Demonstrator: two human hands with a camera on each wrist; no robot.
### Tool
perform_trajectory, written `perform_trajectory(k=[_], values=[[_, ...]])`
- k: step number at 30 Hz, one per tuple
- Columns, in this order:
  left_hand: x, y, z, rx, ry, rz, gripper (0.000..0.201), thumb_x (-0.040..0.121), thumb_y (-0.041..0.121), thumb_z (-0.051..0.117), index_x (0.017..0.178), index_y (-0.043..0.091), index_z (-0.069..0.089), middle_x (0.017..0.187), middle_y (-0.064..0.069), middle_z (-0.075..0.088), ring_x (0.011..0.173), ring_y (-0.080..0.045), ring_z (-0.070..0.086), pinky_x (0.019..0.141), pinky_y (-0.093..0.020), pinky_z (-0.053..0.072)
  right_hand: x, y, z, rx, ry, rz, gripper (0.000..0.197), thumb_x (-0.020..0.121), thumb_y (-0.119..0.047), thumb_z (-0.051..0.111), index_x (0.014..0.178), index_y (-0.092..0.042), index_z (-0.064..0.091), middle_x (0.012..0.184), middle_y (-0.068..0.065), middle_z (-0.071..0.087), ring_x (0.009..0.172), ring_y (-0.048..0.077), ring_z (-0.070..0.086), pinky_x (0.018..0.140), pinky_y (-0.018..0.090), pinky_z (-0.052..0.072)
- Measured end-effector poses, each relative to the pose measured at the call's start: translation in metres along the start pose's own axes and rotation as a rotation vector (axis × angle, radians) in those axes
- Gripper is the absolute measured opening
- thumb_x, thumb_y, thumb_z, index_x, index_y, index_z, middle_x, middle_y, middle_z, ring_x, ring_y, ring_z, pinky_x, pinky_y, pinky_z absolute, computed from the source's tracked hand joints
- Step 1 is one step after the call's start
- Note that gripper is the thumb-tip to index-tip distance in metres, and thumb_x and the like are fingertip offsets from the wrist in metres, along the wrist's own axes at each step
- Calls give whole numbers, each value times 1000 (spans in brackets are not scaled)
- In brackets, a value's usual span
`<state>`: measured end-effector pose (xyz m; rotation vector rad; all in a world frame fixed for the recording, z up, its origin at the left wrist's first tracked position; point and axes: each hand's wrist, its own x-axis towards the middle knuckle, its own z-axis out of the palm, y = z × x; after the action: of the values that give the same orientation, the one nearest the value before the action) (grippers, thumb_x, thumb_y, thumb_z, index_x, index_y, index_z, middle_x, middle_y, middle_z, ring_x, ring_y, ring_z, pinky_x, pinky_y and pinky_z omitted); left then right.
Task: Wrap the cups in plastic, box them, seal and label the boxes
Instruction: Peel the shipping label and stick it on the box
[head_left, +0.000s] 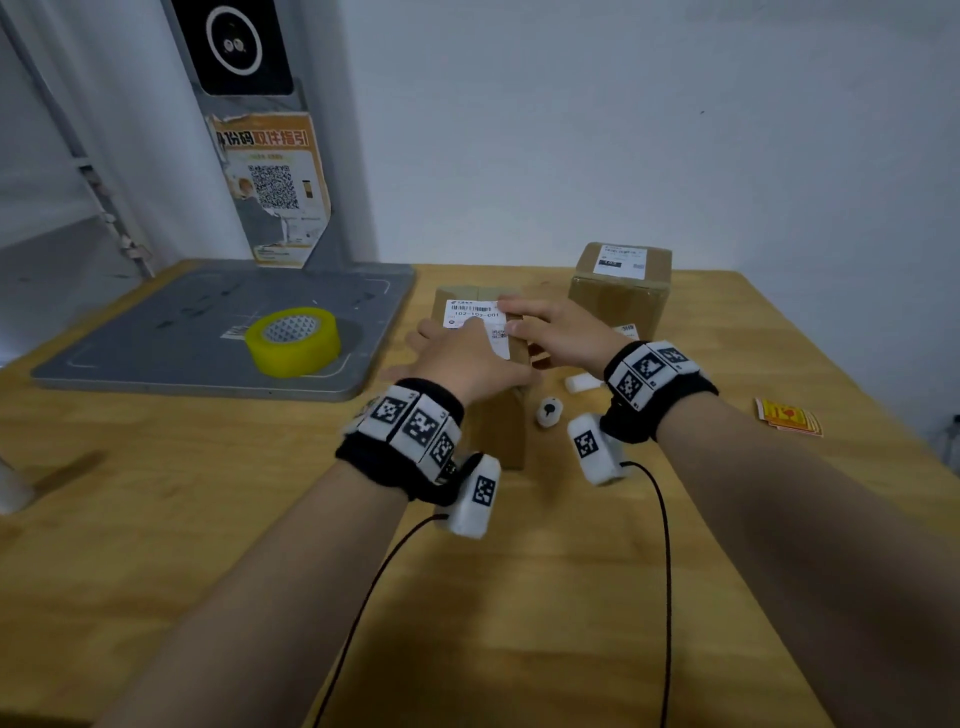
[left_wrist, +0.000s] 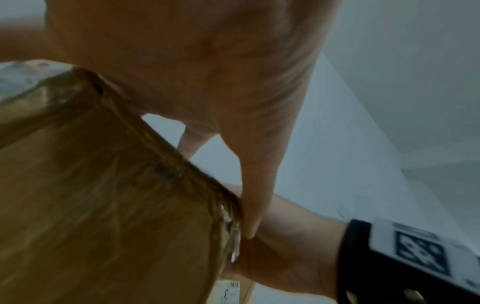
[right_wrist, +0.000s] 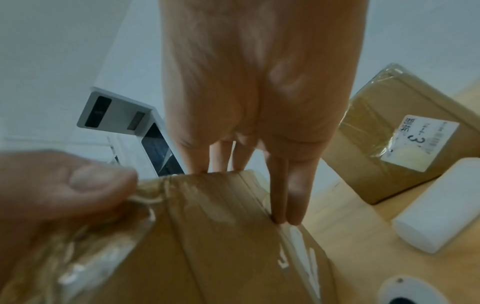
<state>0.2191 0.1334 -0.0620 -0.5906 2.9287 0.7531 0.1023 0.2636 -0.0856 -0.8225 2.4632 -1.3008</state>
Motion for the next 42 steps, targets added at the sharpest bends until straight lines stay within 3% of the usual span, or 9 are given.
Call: perform_trajectory(k=[5,11,16,18,20,23,29,34,42], values=[[25,-12,-19,83,-63,23,105,51,67,71,149,50,39,161,-7,30,148,-36,23,119,-61,23,-18,20,-15,2,212,-44,27,102,-24,57,109,-42,76,122,-6,73,104,25,71,94,47,58],[62,-20,-33,-31,-7,127,65,81,18,77,133,52,58,146,6,53,121,-26,60,98,-36,52,-33,57,-46,-228,515,238,29,99,-15,52,106,-24,79,119,-4,72,104,21,68,79,29,53],[77,-3,-5,10,236,111,59,84,14,46,136,37,60,155,-6,48,149,-38,28,122,-59,20,-49,85,-68,-580,343,795,51,98,-40,53,145,-20,49,161,16,30,147,48,22,117,60,30],[73,13,6,-43,256,126,65,74,25,42,136,38,57,157,-4,43,155,-36,11,122,-66,4,-60,97,-77,-570,276,935,72,101,-51,49,159,-14,28,168,22,13,152,48,16,121,58,23],[63,31,15,-85,272,151,55,82,27,48,135,37,57,159,-3,39,156,-34,6,120,-70,-5,-72,107,-80,-534,245,982,81,103,-58,44,162,-8,19,165,22,26,150,42,27,118,45,27],[52,50,27,-130,316,229,41,90,23,54,126,39,62,152,-2,47,152,-34,20,121,-69,2,-85,112,-77,-467,177,979,82,104,-58,43,161,-6,17,159,18,41,143,35,42,110,35,32],[42,61,37,-217,269,282,29,90,23,54,110,40,65,142,-4,54,143,-33,35,121,-60,16,-86,102,-60,-531,-46,916,85,101,-71,32,161,-11,25,163,13,36,150,35,34,123,50,23],[27,61,35,-356,182,282,25,79,25,49,89,41,66,124,-2,67,122,-33,57,108,-54,44,-85,80,-40,-574,-75,840,93,99,-69,40,165,-11,8,164,15,35,145,35,41,117,49,37],[20,54,34,-443,130,299,24,89,14,53,93,33,67,111,6,70,106,-25,68,99,-47,54,-83,26,-31,-553,-248,557,42,110,-38,37,138,-10,52,134,9,60,93,21,56,63,29,39]])
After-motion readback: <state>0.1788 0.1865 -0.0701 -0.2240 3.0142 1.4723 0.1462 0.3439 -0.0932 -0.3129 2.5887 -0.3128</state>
